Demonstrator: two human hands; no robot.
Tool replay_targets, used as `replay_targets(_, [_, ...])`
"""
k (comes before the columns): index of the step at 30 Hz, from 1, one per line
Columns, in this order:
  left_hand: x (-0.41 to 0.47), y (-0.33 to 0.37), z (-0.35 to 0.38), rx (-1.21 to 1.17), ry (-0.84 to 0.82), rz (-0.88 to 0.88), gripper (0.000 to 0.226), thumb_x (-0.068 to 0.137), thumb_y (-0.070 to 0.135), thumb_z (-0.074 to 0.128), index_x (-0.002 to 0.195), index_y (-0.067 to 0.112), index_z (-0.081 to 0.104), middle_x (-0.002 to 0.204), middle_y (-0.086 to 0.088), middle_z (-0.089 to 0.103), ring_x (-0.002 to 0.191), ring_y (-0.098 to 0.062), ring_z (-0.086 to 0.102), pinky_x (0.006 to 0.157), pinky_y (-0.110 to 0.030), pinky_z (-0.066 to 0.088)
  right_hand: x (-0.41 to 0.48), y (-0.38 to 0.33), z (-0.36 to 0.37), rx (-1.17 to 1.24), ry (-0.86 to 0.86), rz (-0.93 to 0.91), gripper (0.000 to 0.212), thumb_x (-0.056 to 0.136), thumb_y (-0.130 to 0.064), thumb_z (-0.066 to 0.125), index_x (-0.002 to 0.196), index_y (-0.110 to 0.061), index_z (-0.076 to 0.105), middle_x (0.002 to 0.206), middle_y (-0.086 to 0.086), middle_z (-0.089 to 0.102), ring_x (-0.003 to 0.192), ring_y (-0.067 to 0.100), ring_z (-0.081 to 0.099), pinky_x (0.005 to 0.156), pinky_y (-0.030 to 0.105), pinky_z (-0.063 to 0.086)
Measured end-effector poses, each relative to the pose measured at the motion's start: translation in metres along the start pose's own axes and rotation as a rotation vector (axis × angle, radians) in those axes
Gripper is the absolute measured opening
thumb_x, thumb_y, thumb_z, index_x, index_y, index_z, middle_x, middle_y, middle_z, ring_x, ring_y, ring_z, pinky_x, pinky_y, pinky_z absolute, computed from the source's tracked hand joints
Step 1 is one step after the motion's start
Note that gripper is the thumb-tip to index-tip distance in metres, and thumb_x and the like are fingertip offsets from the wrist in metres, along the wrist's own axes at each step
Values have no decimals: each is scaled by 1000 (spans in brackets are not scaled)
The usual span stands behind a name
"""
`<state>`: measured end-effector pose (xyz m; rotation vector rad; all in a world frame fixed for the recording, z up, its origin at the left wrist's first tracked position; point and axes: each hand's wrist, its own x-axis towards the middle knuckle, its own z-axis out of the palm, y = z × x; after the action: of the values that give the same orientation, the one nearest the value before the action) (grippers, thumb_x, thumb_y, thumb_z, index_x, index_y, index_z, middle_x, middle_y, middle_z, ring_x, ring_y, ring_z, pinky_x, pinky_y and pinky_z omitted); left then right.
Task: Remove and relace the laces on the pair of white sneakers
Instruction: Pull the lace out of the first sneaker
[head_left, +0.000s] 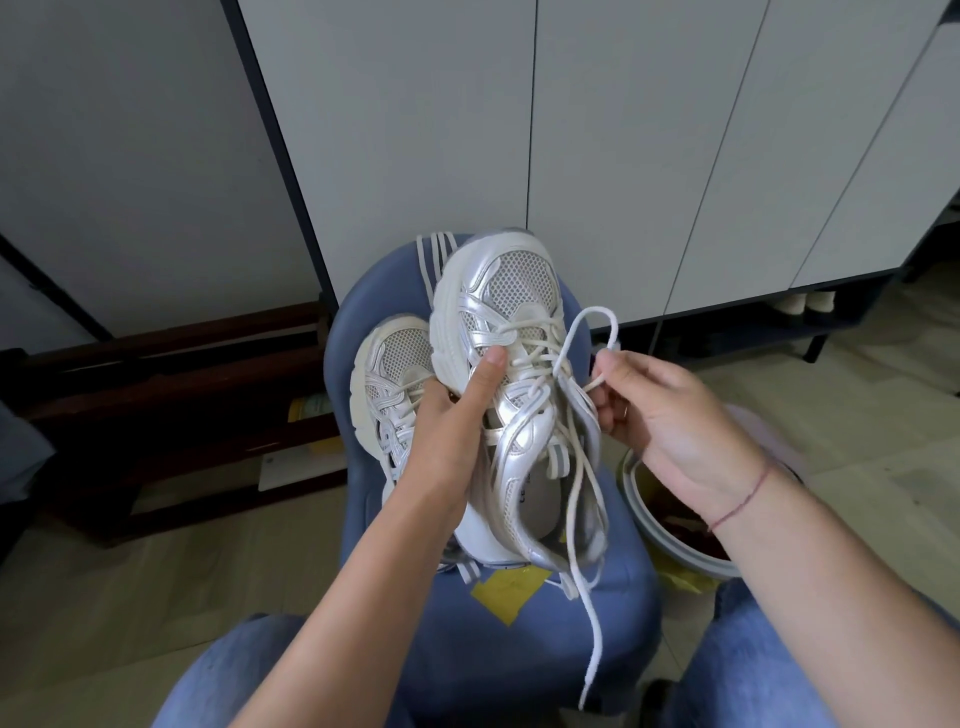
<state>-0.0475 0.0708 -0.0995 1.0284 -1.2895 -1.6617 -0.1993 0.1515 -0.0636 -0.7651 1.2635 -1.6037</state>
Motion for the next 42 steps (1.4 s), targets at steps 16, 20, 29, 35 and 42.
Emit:
replay_targets(16, [0, 0, -1, -20, 12, -20, 82, 64, 71, 73, 131, 25, 58, 118, 4, 72, 110, -19, 68, 103, -45, 49, 0, 8, -4, -232, 21, -120, 11, 75, -26, 69, 69, -18, 74, 69, -4, 69, 66, 8, 57, 70, 24, 48])
replay_targets(20, [-2, 2, 0, 1, 19, -20, 85, 63, 72, 73, 131, 24, 57, 118, 6, 72, 109, -16, 68, 103, -43, 49, 1, 1, -4, -141, 108, -95, 19, 88, -16, 59, 71, -10, 62, 56, -4, 63, 53, 5, 52, 59, 19, 45])
replay_targets(29, [-4, 5, 0, -19, 25, -17, 74, 68, 67, 74, 128, 25, 59, 114, 5, 73, 107, -17, 69, 102, -45, 49, 6, -7, -22, 235, 57, 188, 16, 86, -24, 56, 85, -9, 63, 65, 0, 58, 53, 5, 50, 51, 13, 44])
replay_targets(35, [-4, 5, 1, -2, 24, -14, 73, 70, 67, 73, 129, 26, 58, 115, 5, 73, 107, -16, 69, 103, -44, 49, -1, 3, -4, -126, -4, -12, 13, 88, -8, 57, 79, -6, 66, 67, 0, 62, 62, 8, 51, 64, 19, 41])
replay_targets(42, [-6, 8, 0, -19, 31, -10, 73, 68, 67, 74, 127, 26, 59, 115, 5, 73, 108, -17, 69, 103, -45, 49, 7, -11, -19, 349, 121, 46, 24, 98, -14, 45, 76, -12, 55, 57, -2, 55, 51, 6, 46, 51, 15, 42])
